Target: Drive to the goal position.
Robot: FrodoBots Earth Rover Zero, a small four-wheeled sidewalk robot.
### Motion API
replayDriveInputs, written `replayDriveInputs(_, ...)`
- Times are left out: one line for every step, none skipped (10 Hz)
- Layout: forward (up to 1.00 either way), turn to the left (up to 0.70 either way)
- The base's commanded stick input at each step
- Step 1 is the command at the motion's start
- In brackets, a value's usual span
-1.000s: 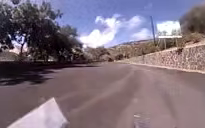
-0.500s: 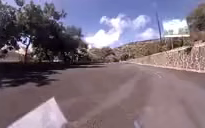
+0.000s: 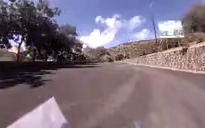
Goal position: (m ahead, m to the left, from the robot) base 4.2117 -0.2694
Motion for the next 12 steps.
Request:
replayDriveInputs(0.50,-0.50)
replayDriveInputs(0.50,-0.50)
replayDriveInputs(0.50,-0.50)
replayDriveInputs(0.50,-0.50)
replayDriveInputs(0.50,-0.50)
replayDriveInputs(0.50,-0.07)
replayDriveInputs(0.50,0.00)
replayDriveInputs(0.50,0.00)
replayDriveInputs(0.50,0.00)
replayDriveInputs(0.50,0.00)
replayDriveInputs(0.50,0.00)
replayDriveInputs(0.50,0.00)
